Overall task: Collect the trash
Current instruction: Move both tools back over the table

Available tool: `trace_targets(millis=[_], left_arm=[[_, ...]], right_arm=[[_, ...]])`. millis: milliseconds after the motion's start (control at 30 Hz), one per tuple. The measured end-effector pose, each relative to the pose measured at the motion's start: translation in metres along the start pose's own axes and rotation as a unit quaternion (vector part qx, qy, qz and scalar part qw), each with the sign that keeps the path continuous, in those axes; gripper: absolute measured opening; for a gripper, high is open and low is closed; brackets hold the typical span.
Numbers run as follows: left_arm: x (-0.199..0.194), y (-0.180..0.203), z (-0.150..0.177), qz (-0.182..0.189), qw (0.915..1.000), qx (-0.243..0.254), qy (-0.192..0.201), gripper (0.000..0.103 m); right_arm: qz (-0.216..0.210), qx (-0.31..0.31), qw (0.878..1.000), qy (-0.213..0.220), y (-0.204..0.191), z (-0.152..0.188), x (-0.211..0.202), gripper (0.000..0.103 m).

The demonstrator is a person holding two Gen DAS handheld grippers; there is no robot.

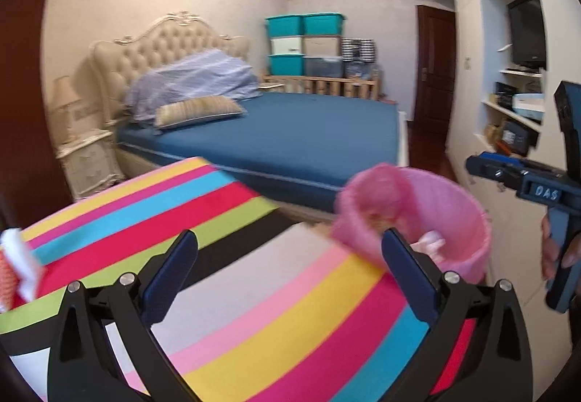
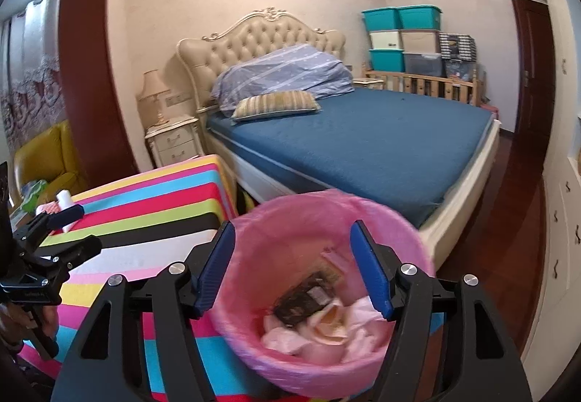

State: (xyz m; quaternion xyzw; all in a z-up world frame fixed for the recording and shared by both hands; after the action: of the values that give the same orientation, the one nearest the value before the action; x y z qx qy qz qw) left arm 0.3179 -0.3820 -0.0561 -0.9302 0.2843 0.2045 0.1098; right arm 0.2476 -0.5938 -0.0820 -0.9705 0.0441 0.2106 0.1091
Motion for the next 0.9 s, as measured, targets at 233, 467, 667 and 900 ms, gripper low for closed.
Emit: trace_targets(millis=[233, 467, 667, 900], left_arm=[[-0.049, -0.092, 0.042, -0.092, 0.9953, -0.023, -0.021, 0.098], [-0.099, -0.189, 0.086, -0.185, 0.9776, -0.091, -0.045, 0.098], [-0.145, -0.272, 0.122, -0.256, 0.9536, -0.146, -0.061, 0.098], [-0.170, -0.359, 0.153, -0.293, 0.9301, -0.201, -0.093, 0.098]], right_arm=[[-0.055, -0.036, 0.998, -0.019, -0.088, 0.010, 0.021, 0.071], [-0.102, -0.055, 0.992, -0.054, -0.184, 0.040, 0.047, 0.074], [-0.137, -0.087, 0.983, -0.086, -0.269, 0.071, 0.065, 0.074], [-0.174, -0.132, 0.970, -0.109, -0.358, 0.088, 0.086, 0.075]])
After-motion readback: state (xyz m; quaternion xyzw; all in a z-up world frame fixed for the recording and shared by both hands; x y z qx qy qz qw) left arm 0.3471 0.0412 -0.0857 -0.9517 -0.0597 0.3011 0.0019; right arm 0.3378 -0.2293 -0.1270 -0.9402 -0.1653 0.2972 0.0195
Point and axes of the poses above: each gripper's, at about its wrist camera, not at the fingertips, and x roughly the way its jaws point, y to its right, z to its underside, the point moved 6 cm from there along x, roughly the way its jaws point, and after that the axes turned 4 degrees about x, right-handed, at the moved point
